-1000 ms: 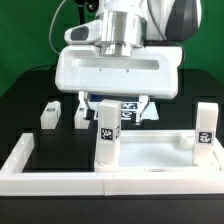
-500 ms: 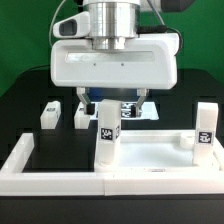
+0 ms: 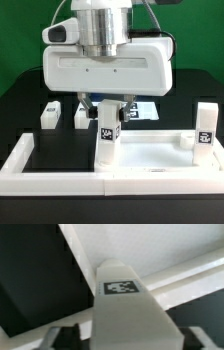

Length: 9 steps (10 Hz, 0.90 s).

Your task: Assemble desk

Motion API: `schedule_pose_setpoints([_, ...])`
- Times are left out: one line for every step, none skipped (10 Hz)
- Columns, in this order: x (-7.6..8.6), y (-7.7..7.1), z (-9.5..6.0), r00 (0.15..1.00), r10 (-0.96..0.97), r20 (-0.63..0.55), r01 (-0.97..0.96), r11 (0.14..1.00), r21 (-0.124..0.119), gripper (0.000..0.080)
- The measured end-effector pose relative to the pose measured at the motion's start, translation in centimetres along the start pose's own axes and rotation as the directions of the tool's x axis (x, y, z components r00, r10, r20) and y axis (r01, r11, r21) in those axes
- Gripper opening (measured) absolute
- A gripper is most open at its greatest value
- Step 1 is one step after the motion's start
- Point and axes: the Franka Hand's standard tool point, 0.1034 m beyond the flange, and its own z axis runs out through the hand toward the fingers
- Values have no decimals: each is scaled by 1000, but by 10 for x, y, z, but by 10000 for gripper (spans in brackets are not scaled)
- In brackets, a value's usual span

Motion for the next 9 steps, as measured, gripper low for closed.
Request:
schedule_pose_setpoints([0, 0, 0, 998, 55, 0, -55, 998, 0, 318])
schedule_pose_setpoints([0, 0, 0, 990, 139, 0, -139, 990, 0, 288])
schedule_pose_setpoints([0, 0, 0, 982, 190, 1, -190, 982, 0, 288])
schedule_pose_setpoints([0, -1, 1, 963, 271, 1, -271, 963, 1, 288])
schedule_pose_setpoints([-1, -1, 1, 919, 394, 3, -394, 919, 4, 288])
schedule_pose_setpoints([0, -2, 2, 839, 544, 6, -544, 839, 6, 288])
schedule_pose_setpoints([0, -2, 2, 771, 636, 7, -636, 771, 4, 288])
schedule_pose_setpoints([1, -4, 2, 661, 750, 14, -751, 661, 10, 288])
schedule_pose_setpoints([0, -5, 3, 509, 860, 40, -861, 509, 22, 288])
